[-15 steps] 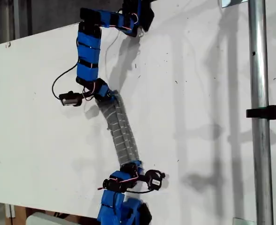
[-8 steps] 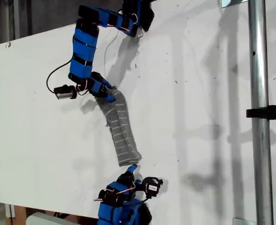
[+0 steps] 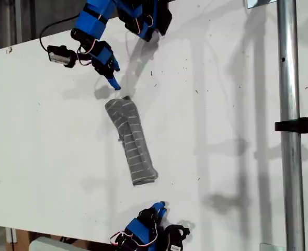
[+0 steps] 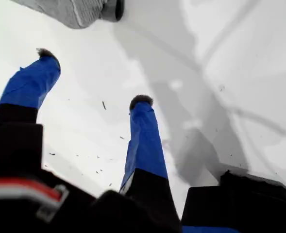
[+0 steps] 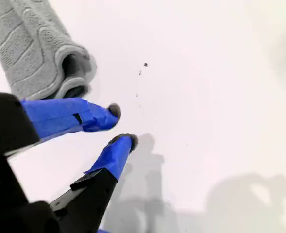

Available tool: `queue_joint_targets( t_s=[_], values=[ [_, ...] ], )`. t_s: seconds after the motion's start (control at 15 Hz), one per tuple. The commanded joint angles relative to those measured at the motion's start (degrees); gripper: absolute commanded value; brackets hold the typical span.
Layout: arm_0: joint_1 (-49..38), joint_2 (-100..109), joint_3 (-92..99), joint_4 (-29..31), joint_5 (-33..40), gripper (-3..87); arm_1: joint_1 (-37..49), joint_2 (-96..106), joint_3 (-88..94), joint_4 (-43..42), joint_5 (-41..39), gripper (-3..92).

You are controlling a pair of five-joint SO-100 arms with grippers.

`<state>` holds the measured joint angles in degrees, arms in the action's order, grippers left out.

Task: Grasp corners of a towel and fold twice.

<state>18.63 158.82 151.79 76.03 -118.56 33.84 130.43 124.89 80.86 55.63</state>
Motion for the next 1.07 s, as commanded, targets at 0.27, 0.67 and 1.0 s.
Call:
queue_joint_targets(
  t_s=[0.27, 0.67, 1.0],
  values=[
    [5.01, 39.73, 27.42, -3.34, 2.37, -2.7, -2.46, 24.96, 17.23, -0.09, 8.70, 34.7],
    [0.35, 40.17, 27.25, -2.29, 11.69, -2.6, -1.41, -4.75, 8.26, -21.88, -0.53, 39.2],
    [1.49, 40.08, 27.25, -2.20, 10.72, -2.6, 1.05, -37.62, -11.60, -34.19, -6.86, 40.1]
  ],
)
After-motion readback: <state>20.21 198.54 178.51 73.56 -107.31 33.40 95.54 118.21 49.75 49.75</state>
